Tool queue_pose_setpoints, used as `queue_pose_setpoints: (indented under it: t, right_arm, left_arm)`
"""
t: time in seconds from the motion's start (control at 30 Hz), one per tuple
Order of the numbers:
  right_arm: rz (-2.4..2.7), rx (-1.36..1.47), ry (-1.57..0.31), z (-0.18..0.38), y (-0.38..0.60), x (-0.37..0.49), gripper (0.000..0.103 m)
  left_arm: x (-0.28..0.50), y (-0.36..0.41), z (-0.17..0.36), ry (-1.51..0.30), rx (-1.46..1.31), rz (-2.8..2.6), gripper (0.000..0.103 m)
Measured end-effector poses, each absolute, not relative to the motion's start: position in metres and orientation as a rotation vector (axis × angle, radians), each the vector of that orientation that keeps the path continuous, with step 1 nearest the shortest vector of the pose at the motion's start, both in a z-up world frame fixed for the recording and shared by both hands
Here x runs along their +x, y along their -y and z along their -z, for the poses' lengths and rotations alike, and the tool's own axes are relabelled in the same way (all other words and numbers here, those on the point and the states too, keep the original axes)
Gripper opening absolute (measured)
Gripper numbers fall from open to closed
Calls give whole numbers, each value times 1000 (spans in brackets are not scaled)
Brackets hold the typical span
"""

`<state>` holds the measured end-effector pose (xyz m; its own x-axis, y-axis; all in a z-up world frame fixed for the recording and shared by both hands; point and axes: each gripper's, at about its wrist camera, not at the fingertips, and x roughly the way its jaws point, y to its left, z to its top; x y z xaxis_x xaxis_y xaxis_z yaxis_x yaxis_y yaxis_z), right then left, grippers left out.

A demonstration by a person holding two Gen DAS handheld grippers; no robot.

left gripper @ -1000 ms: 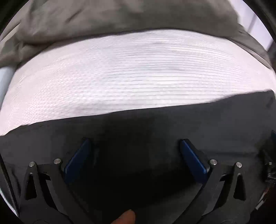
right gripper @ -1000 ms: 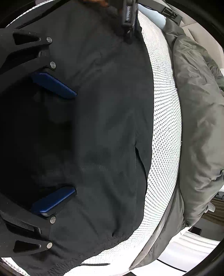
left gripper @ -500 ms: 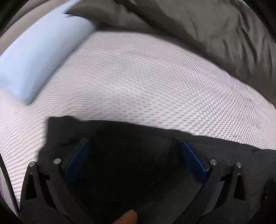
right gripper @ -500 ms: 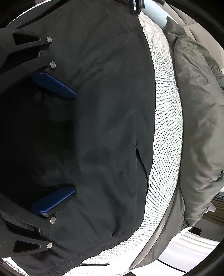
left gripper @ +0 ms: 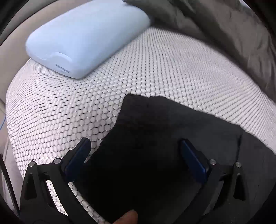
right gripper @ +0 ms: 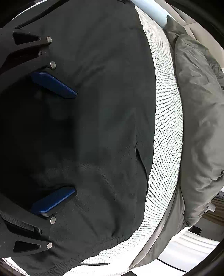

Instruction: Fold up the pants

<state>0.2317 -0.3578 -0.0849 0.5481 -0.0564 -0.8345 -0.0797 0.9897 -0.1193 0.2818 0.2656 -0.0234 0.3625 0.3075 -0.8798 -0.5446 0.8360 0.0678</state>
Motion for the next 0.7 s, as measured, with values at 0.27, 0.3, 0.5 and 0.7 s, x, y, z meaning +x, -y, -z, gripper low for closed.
queue_pose_setpoints:
  t: [0.27,0.3,0.5,0.7]
  right_arm:
    - [-78,-184,-892,59,337,218,103]
    - [-152,-175,-839,46,323,208,103]
    - [-374,-368,-749,43,249,162,103]
    - [-366,-389,-874,77,303,142,103]
  left_arm:
    - [211,-106,-24,-954,-242,-111,102]
    - [205,-77,-23,-955,-221,-28,102]
    - [200,48,25,-1032,-74,177,102]
    - [199,73,51,-1051,80,139,103]
